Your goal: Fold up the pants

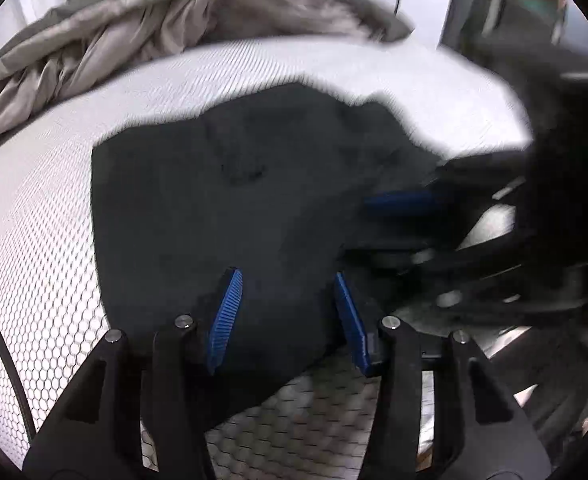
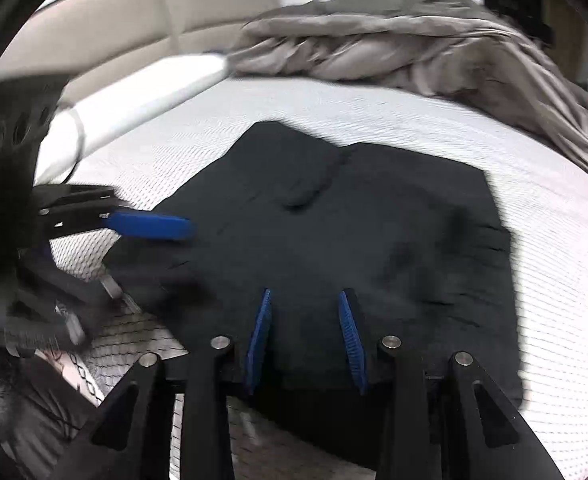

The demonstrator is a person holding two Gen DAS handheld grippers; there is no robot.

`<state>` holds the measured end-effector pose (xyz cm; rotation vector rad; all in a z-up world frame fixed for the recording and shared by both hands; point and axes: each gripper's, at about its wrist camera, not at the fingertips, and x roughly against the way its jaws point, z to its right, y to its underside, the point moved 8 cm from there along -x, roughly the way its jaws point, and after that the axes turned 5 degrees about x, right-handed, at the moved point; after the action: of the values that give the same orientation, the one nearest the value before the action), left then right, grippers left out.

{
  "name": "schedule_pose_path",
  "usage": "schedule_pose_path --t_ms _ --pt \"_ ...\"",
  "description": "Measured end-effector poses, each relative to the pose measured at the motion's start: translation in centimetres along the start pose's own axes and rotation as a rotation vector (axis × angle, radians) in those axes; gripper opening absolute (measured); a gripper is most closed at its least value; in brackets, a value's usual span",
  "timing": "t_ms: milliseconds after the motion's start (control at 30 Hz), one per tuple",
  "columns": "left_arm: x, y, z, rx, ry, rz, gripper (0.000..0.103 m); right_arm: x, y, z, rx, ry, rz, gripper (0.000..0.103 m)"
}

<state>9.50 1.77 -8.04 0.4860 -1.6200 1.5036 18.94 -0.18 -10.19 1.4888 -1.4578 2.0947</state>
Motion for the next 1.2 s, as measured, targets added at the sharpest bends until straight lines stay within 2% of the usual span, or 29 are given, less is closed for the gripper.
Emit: schedule_pose_path --t_ms 33,100,167,200,233,333,400,467,500,600,700,733,800,867,933,967,1000,1100,1200 --pt "-0.2 0.4 -0.4 0.000 -0.003 -0.004 0.045 -0.7 0.7 -0.1 0.037 0.024 -0.049 0.036" --pt "1.3 0.8 -0.9 -0.007 0.048 0.025 0.046 -0.7 1.9 1.6 0.040 0.068 -0.078 0.035" --pt "2.9 1.3 -1.9 0.024 0.080 0.051 0.052 0.8 2.8 4.5 -0.067 0.000 -0.050 0.034" --pt "3.7 1.6 -2.5 0.049 0.079 0.063 0.059 2.2 3.3 5.6 -0.127 -0.063 -0.011 0.035" --pt "4.1 1.6 -3.1 0.074 0.072 0.076 0.062 3.7 3.7 6.5 -0.183 -0.129 0.027 0.037" --pt "4.6 -0.4 -6.3 0.198 0.062 0.121 0.064 6.2 4.2 9.6 -0.315 -0.137 0.110 0.047" --pt "4.5 -1.1 -7.5 0.283 0.080 0.131 0.064 6.0 4.1 10.3 -0.380 -0.201 0.128 0.048" --pt "4.4 -1.1 -8.3 0.334 0.081 0.127 0.064 5.8 4.6 10.0 -0.405 -0.196 0.110 0.048" --pt "4.1 -1.4 -8.3 0.339 0.080 0.124 0.064 5.7 4.8 9.9 -0.420 -0.200 0.107 0.048" --pt "3.7 -1.7 -8.4 0.324 0.051 0.119 0.064 5.4 4.6 9.6 -0.492 -0.287 0.113 0.048" --pt "3.2 -1.6 -7.9 0.303 0.051 0.112 0.064 6.3 4.2 9.7 -0.557 -0.420 0.158 0.048" --pt "2.9 -1.8 -7.7 0.296 0.047 0.111 0.064 6.5 4.4 9.7 -0.567 -0.430 0.156 0.048" --pt "2.7 -1.6 -7.5 0.289 0.038 0.106 0.064 5.6 4.9 10.1 -0.571 -0.358 0.112 0.048" --pt "2.5 -1.3 -7.2 0.288 0.028 0.101 0.064 4.5 5.3 10.1 -0.586 -0.347 0.081 0.047" --pt "2.4 -1.4 -7.2 0.283 0.022 0.103 0.064 3.6 4.7 10.8 -0.578 -0.329 0.079 0.035" --pt "2.3 -1.5 -7.2 0.285 0.024 0.104 0.064 3.7 4.8 10.9 -0.559 -0.299 0.079 0.014" --pt "2.3 -1.6 -7.3 0.289 0.024 0.105 0.064 3.7 4.4 10.6 -0.518 -0.262 0.079 0.008" --pt "2.3 -1.8 -7.6 0.309 0.021 0.112 0.064 4.8 3.0 10.3 -0.466 -0.219 0.141 0.006" --pt "2.3 -1.9 -7.7 0.308 0.019 0.111 0.064 5.8 3.0 11.1 -0.418 -0.080 0.133 0.006"
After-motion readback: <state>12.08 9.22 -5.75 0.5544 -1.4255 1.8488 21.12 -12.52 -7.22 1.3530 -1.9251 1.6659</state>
